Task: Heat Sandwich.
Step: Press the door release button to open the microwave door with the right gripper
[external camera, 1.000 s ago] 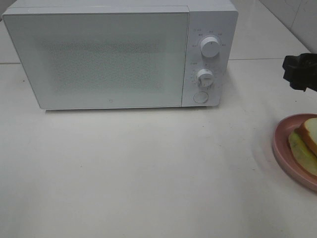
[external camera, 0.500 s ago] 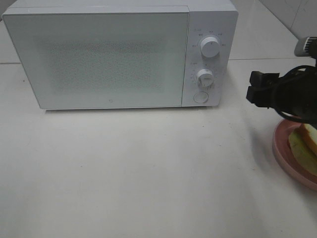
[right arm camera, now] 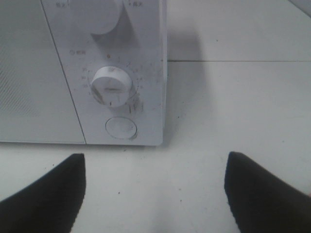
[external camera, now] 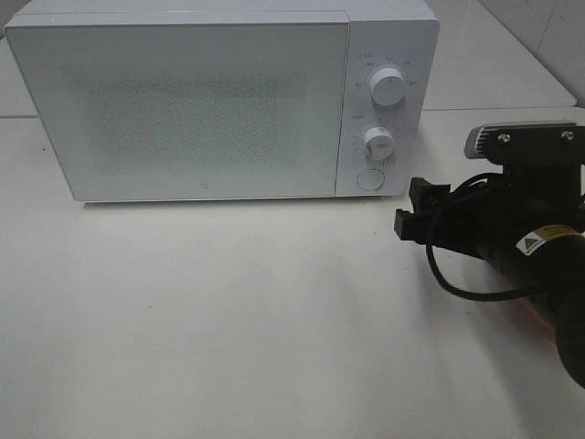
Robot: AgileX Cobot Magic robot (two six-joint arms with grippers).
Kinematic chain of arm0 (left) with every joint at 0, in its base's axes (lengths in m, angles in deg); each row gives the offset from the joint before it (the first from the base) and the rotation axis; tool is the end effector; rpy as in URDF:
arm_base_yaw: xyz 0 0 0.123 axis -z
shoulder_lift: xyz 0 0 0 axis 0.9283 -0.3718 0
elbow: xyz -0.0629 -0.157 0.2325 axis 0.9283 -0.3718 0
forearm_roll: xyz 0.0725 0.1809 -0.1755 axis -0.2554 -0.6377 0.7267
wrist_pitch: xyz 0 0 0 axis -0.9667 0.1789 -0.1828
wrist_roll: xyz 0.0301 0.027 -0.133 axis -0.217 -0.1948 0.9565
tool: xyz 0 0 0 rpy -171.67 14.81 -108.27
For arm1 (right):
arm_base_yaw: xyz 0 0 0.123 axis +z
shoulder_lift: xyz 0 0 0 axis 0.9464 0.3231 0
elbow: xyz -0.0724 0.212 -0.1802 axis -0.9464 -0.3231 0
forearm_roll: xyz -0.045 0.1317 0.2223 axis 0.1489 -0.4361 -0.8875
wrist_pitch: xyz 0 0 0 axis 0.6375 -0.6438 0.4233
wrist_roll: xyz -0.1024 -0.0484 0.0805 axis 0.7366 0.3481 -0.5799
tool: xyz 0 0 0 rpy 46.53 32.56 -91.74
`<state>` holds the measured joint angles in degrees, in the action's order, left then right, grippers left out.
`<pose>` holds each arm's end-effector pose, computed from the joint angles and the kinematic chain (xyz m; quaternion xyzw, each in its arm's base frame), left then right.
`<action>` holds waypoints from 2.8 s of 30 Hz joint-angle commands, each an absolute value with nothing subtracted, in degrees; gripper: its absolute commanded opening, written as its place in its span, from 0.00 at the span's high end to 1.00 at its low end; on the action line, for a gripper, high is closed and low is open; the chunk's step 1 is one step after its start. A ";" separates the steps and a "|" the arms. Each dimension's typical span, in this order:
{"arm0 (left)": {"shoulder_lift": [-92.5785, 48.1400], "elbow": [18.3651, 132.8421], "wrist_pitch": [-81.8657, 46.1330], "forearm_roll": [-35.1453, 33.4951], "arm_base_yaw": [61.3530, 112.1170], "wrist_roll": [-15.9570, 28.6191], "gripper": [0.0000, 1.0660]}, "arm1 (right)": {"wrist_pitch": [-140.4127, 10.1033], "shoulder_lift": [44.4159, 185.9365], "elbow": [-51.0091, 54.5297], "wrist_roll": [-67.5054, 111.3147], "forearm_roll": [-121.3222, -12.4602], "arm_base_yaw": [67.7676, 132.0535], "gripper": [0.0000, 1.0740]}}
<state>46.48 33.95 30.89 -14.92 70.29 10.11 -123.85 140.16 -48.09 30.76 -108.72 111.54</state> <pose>0.0452 -0.0027 0.2623 0.0158 0.8482 -0.0142 0.5293 0.2589 0.1123 0.1333 -0.0230 0.7829 0.0144 0.6216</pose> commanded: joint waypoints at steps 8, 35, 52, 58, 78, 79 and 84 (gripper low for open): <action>48.14 33.78 30.49 -14.75 70.18 10.40 0.05 | -125.69 141.99 -47.11 32.13 -113.76 116.70 0.29; 48.14 33.78 30.49 -14.75 70.18 10.40 0.05 | -125.63 141.99 -47.17 -46.13 -113.64 116.70 0.30; 48.14 33.78 30.49 -14.75 70.18 10.40 0.05 | -121.85 141.99 -47.17 -60.57 -113.82 116.70 1.00; 48.14 33.78 30.49 -14.75 70.18 10.40 0.05 | -120.70 141.99 -47.17 -59.66 -113.82 116.70 0.99; 48.14 33.78 30.49 -14.75 70.18 10.40 0.05 | -115.72 149.10 -38.81 -57.94 -104.71 109.82 1.00; 48.14 33.78 30.49 -14.75 70.18 10.40 0.05 | -115.72 149.10 -38.81 -57.94 -104.71 109.82 1.00; 48.14 33.78 30.49 -14.75 70.18 10.40 0.05 | -114.86 152.19 -35.31 -57.94 -102.13 107.19 1.00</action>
